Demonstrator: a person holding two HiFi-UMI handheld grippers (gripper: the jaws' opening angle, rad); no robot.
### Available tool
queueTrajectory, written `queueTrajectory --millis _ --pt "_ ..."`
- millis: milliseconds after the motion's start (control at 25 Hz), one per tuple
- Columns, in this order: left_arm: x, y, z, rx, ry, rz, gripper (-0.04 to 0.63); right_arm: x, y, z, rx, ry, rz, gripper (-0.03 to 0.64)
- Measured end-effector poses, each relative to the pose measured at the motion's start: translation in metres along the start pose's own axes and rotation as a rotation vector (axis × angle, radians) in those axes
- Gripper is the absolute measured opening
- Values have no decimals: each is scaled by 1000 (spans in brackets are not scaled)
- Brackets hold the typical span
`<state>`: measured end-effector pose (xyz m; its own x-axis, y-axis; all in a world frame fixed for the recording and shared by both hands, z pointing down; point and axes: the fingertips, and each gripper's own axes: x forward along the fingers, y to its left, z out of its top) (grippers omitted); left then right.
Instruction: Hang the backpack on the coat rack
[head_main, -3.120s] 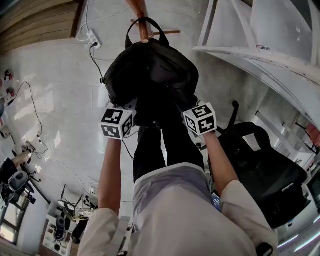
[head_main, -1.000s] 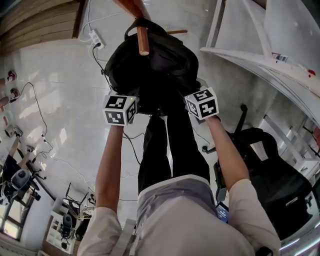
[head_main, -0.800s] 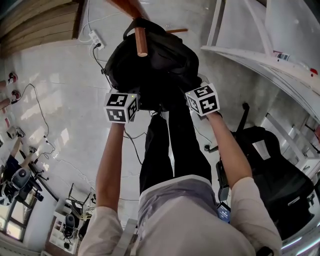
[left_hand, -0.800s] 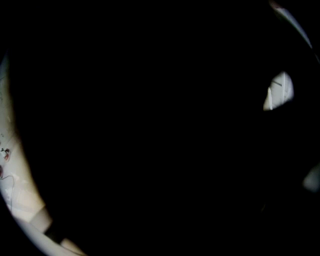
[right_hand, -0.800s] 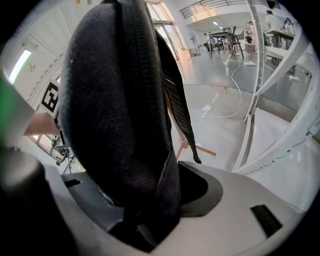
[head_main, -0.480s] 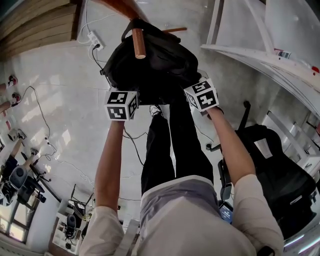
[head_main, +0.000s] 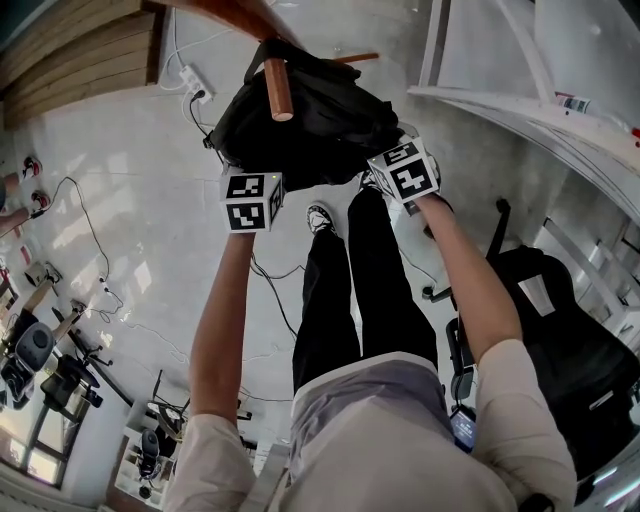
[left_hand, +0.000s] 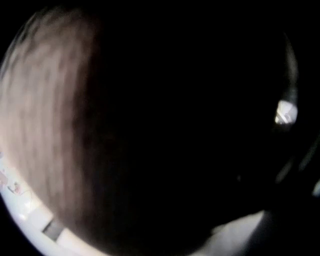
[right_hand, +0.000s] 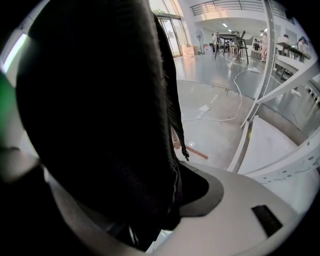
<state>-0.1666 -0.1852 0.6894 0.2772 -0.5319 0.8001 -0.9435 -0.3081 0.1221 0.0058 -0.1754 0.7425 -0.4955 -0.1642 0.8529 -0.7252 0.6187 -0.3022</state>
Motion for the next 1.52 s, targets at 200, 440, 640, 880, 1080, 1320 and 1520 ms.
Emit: queueTrajectory --millis 200,440,640,880,1080,1320,1520 --pt "7 4 5 -38 -9 23 176 1 -11 6 14 3 -36 219" --pt "11 13 6 -87 -10 54 193 4 -16 8 33 -16 -64 235" --pt "13 16 11 -119 -6 55 201 6 -21 12 32 -28 -80 250" --pt "13 17 12 -142 -7 54 206 2 -26 18 75 -63 -93 281" --pt "12 22 11 -172 -3 77 207 -4 -29 26 118 -98 -93 282" --pt "10 29 10 -200 8 104 215 -10 -31 29 158 -120 -75 281" --pt "6 28 10 -220 7 110 215 -20 -30 23 172 -138 -78 281"
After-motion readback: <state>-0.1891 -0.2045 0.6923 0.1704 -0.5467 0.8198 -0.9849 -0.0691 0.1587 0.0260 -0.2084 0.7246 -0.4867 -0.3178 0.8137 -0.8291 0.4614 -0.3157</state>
